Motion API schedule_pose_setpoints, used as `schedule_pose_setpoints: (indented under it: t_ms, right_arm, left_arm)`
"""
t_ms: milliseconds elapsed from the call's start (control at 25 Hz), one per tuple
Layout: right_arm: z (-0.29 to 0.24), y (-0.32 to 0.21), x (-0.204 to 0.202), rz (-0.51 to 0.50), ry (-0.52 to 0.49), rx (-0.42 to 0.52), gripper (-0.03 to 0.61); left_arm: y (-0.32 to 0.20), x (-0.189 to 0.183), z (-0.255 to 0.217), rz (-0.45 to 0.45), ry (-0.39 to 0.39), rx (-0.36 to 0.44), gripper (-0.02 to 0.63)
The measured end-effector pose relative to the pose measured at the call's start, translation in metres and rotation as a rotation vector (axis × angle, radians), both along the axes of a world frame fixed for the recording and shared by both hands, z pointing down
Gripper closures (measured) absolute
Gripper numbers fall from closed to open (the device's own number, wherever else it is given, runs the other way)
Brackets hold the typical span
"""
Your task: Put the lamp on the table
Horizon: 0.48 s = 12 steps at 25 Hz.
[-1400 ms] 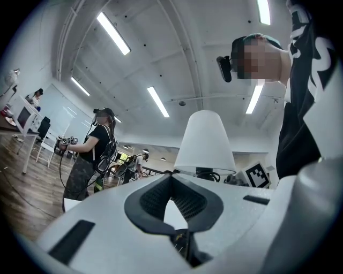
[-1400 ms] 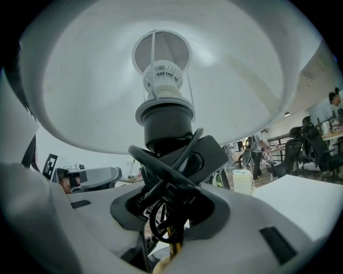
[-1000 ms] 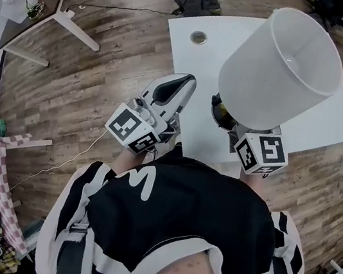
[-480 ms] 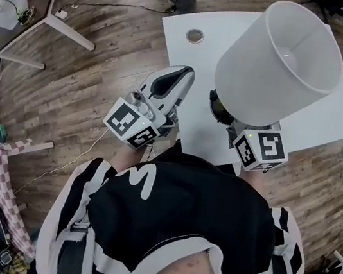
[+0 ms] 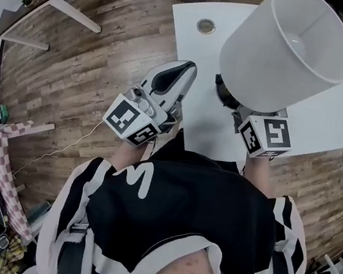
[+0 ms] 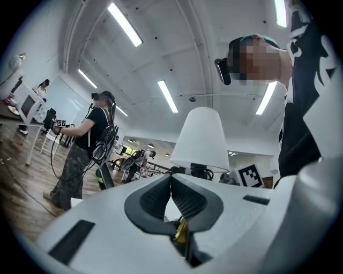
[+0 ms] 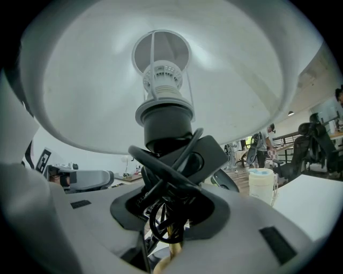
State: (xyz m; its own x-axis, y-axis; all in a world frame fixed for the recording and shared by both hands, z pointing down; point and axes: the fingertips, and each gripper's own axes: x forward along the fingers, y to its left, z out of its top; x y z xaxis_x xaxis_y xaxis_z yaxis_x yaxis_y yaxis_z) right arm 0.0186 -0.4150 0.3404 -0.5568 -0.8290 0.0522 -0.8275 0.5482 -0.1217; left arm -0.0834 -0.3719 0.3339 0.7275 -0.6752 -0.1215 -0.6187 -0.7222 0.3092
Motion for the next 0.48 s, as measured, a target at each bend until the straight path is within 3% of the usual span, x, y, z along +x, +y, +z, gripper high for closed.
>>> schedule_pose_setpoints:
  t_ms: [480]
  right_arm:
    - [0.015, -0.049, -0.029, -0.055, 0.007, 0.039, 0.430]
  left_arm:
    - [-0.001, -0.037, 0.025, -0.094, -0.028, -0.083, 0.606]
